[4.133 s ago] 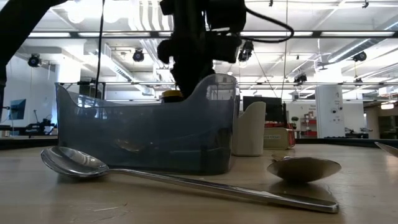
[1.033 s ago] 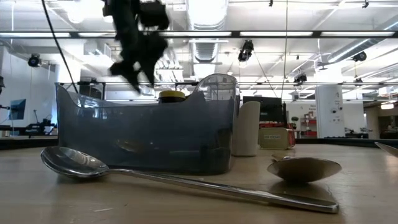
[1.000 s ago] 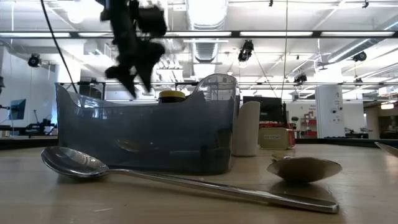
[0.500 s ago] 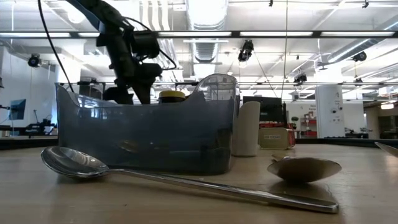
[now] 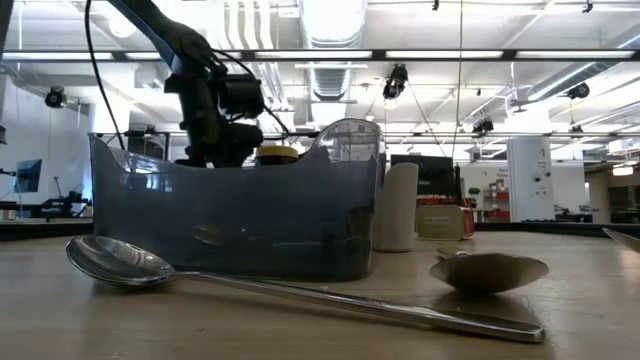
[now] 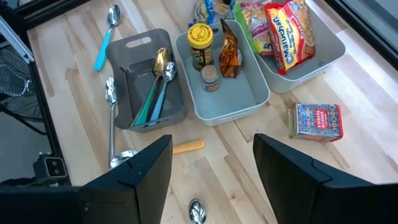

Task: Pick & Place Food Item
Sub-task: Put the blue noodle pack into the top gray bin

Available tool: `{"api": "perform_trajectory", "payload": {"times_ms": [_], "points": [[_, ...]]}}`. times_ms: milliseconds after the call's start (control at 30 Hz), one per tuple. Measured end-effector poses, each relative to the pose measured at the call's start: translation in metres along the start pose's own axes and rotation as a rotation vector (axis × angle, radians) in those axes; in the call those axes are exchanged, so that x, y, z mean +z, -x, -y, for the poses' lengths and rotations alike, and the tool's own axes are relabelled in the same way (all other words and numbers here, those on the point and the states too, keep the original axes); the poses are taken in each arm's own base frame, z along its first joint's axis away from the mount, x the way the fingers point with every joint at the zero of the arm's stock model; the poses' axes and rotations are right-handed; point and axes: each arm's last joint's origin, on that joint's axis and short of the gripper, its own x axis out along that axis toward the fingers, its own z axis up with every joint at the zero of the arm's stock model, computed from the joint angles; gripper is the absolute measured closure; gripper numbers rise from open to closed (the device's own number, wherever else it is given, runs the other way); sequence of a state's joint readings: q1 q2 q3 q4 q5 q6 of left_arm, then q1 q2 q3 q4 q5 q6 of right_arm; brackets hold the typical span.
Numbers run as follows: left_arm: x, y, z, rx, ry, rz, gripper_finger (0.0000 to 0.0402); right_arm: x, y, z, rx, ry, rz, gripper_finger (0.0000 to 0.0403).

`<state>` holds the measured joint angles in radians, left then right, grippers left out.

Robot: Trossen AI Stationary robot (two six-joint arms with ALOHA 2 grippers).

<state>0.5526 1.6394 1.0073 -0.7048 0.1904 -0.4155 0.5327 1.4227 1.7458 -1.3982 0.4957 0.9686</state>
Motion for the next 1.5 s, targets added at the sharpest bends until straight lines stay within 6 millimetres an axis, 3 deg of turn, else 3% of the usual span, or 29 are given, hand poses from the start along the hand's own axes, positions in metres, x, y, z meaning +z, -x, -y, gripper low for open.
{"api": "perform_trajectory", "payload": {"times_ms": [167,267,567,733,1067,1500], "points": [[0.0,0.0,0.001,-0.019,-0.001,-0.007,0.0134,0.0,0.0,0.0,0.0,0.0,0.0,0.0181],[0.0,0.0,0.001,-0.024,-0.001,-0.009,0.0158,0.0,0.0,0.0,0.0,0.001,0.0,0.0181],[0.0,0.0,0.001,-0.03,0.002,-0.009,0.0321,0.0,0.0,0.0,0.0,0.004,-0.001,0.0181],[-0.001,0.0,0.001,-0.037,0.029,-0.023,0.0392,0.0,0.0,0.0,-0.001,0.004,0.0,0.0181],[-0.001,0.014,0.003,-0.032,0.073,-0.077,0.04,-0.002,0.001,-0.001,0.005,0.01,-0.002,0.0181],[-0.006,0.076,0.013,-0.105,0.092,0.122,0.0401,-0.002,0.001,-0.001,0.004,0.019,-0.003,0.0181]]}}
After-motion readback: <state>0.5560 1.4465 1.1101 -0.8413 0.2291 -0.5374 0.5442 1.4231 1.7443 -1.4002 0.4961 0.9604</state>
